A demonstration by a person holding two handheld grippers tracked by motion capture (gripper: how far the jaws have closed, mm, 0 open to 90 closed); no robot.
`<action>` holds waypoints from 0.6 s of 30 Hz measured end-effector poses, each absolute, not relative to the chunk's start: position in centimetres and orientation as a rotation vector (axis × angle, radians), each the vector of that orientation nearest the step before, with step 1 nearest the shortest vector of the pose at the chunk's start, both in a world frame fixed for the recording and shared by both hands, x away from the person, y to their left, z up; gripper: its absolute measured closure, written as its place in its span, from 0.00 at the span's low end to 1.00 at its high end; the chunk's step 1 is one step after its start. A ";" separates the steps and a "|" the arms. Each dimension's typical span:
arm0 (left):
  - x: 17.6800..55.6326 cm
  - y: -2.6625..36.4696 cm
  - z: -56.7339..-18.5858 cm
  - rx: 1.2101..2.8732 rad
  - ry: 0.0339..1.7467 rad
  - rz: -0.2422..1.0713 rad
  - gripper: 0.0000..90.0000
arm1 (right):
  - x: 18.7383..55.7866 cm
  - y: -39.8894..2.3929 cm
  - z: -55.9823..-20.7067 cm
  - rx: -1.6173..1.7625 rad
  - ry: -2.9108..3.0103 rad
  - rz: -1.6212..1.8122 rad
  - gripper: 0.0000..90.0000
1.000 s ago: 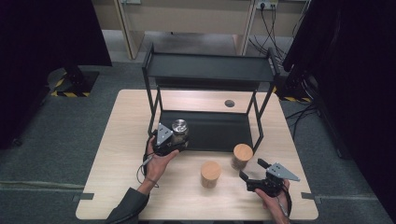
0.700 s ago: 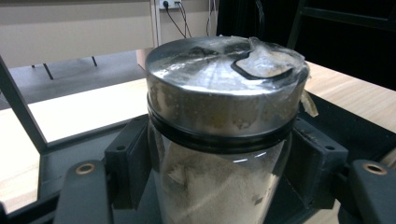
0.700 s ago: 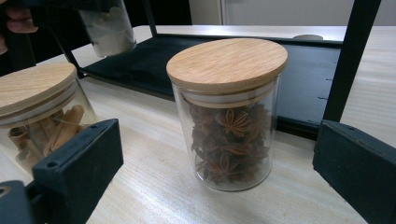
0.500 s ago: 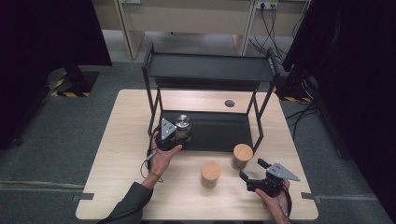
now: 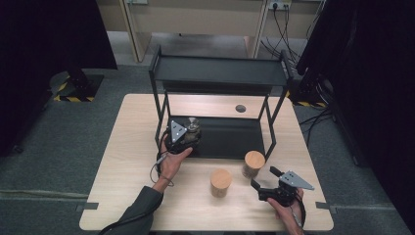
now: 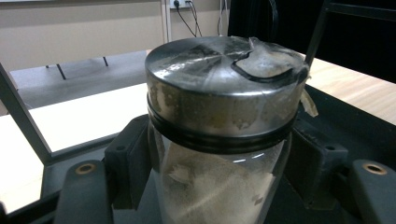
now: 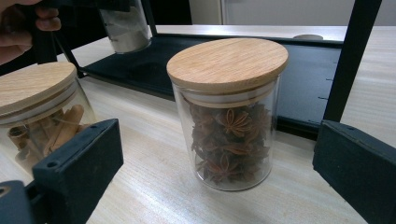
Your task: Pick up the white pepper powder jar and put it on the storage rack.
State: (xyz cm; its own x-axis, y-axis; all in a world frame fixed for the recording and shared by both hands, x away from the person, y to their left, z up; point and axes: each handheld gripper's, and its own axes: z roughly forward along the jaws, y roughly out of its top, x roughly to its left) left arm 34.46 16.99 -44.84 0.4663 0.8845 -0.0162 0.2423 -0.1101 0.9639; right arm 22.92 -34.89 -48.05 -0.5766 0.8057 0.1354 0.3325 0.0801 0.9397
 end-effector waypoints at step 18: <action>36.3 15.7 -45.4 1.605 1.059 0.785 0.35 | 22.9 -34.9 -48.1 1.121 1.944 1.508 0.02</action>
